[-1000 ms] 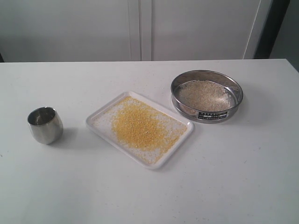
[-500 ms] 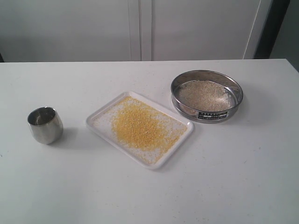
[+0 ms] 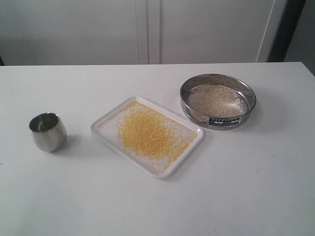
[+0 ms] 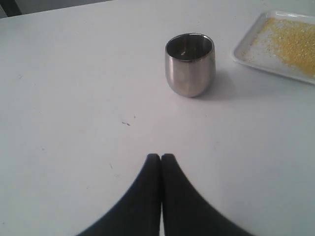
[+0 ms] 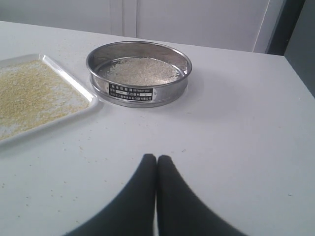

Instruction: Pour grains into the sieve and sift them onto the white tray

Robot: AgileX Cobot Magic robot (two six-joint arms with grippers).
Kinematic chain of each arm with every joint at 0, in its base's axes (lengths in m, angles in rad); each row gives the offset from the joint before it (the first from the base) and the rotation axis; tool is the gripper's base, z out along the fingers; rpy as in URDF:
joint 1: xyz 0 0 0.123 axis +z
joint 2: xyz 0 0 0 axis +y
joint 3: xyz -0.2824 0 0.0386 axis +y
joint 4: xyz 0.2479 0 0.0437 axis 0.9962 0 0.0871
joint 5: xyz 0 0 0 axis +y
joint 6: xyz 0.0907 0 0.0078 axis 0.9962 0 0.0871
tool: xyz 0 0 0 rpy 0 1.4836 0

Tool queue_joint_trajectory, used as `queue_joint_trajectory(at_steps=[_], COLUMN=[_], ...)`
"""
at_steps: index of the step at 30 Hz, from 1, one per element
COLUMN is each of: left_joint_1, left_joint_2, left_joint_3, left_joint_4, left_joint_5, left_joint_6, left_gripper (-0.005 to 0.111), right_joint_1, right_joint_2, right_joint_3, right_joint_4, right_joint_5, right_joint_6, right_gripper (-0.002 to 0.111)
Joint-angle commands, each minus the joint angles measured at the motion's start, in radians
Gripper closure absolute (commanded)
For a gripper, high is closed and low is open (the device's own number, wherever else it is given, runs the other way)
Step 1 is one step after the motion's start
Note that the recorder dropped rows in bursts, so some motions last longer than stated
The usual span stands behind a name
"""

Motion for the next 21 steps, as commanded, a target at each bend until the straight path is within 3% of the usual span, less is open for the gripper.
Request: queue_joint_trajectory(at_steps=[1, 6, 21], left_joint_1=[0.006, 0.006, 0.006], left_joint_2=[-0.047, -0.047, -0.047], left_joint_3=[0.067, 0.142, 0.142], left_joint_4=[-0.011, -0.019, -0.023], left_joint_5=[-0.004, -0.008, -0.026], left_joint_6=[0.000, 0.000, 0.000], left_gripper=[0.107, 0.107, 0.107], right_joint_1=[-0.006, -0.006, -0.006], right_joint_2=[-0.006, -0.006, -0.006], right_joint_3=[0.007, 0.007, 0.007], right_joint_4=[-0.007, -0.007, -0.005], right_joint_5=[-0.003, -0.003, -0.002], right_joint_6=[-0.005, -0.005, -0.005], right_gripper=[0.108, 0.108, 0.108])
